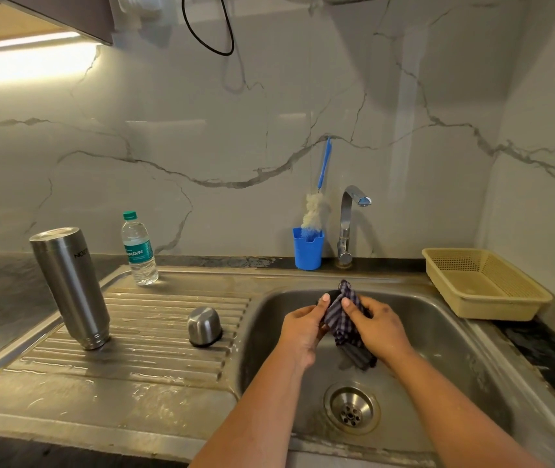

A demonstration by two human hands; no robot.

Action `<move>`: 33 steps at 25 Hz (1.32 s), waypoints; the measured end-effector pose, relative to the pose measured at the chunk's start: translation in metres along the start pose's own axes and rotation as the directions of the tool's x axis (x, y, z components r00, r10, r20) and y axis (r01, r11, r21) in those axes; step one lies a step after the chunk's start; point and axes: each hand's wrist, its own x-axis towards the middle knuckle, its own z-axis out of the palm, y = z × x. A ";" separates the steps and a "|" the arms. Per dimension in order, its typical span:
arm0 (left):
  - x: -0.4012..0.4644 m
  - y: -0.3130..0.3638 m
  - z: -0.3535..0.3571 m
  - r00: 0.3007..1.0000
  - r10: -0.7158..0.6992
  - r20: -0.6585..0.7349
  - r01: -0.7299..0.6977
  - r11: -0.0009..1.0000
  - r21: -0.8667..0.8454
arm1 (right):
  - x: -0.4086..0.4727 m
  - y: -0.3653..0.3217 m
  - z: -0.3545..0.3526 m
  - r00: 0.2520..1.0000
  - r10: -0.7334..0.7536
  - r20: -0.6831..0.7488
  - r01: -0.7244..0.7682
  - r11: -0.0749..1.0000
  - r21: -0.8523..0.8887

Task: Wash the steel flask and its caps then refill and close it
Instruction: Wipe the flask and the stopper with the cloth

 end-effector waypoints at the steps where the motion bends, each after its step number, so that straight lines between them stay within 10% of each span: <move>1: 0.000 0.000 -0.001 1.000 0.012 -0.021 -0.012 0.999 0.033 | 0.000 0.001 -0.003 0.998 0.014 0.067 -0.014 1.000 -0.011; 4: 0.004 0.005 -0.004 0.991 0.061 -0.115 -0.055 0.997 0.056 | 0.000 0.004 -0.014 0.970 0.027 0.240 0.003 0.992 -0.124; 8: 0.001 0.007 -0.002 0.995 0.022 -0.094 -0.025 0.999 -0.030 | 0.000 0.005 -0.021 0.999 0.032 0.029 -0.030 0.995 -0.092; 11: 0.001 0.009 -0.003 0.999 -0.042 0.025 0.046 0.974 -0.223 | -0.004 -0.002 -0.020 0.986 -0.167 -0.027 0.159 0.969 -0.187; 14: 0.005 0.004 -0.004 0.999 0.033 0.040 -0.031 0.998 -0.050 | -0.005 0.000 -0.010 0.949 -0.314 0.009 0.290 0.866 -0.408; 21: 0.010 0.001 -0.009 0.992 0.124 -0.036 -0.121 0.989 0.083 | -0.003 -0.002 -0.005 0.917 -0.322 0.235 0.374 0.898 -0.232; 33: 0.002 -0.004 0.004 0.979 0.203 0.006 -0.203 0.977 0.063 | -0.004 -0.003 0.000 0.927 -0.376 0.001 0.370 0.911 -0.181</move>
